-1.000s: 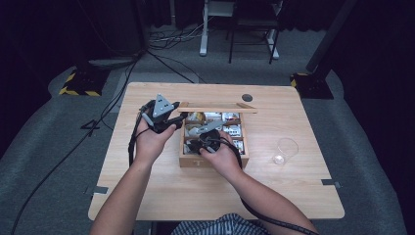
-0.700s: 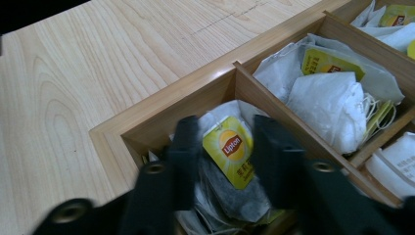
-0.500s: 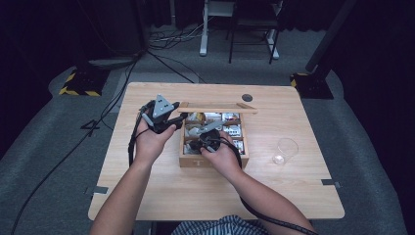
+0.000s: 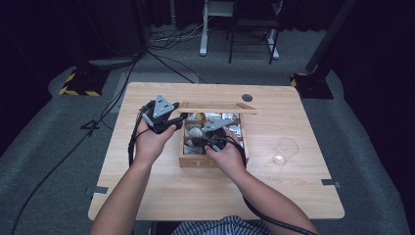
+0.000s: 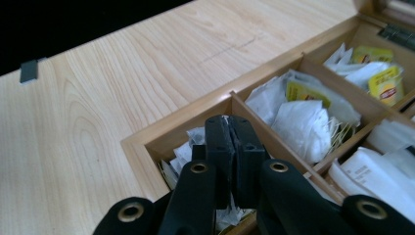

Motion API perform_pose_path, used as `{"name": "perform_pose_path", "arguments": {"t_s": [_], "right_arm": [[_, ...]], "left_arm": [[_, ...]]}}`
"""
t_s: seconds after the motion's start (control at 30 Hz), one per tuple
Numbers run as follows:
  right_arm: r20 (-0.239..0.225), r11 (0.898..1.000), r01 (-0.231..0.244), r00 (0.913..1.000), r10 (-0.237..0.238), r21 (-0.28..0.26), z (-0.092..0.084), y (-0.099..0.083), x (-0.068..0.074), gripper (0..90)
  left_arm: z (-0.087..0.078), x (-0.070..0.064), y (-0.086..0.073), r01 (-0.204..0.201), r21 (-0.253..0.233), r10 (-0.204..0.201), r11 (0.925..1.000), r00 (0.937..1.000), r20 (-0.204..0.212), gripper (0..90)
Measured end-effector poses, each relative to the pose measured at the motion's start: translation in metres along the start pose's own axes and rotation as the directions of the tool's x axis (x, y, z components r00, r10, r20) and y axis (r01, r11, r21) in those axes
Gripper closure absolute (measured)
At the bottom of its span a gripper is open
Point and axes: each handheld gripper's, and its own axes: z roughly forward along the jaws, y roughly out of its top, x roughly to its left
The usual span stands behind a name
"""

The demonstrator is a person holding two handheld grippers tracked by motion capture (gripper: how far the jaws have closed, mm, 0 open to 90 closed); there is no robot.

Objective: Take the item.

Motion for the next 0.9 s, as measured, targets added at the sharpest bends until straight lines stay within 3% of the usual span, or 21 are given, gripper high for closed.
{"name": "perform_pose_path", "arguments": {"t_s": [0.43,0.9], "right_arm": [[0.008,0.996,0.006,1.0,-0.006,-0.093,-0.047,0.008,0.0,88.1],[0.054,0.987,-0.012,0.9983,0.021,-0.161,-0.108,-0.001,-0.013,88.1]], "left_arm": [[0.0,0.001,0.002,-0.005,0.004,0.005,1.0,1.0,0.003,55.9],[-0.001,-0.001,0.001,-0.012,0.013,0.012,0.9998,0.9999,-0.005,56.1]]}}
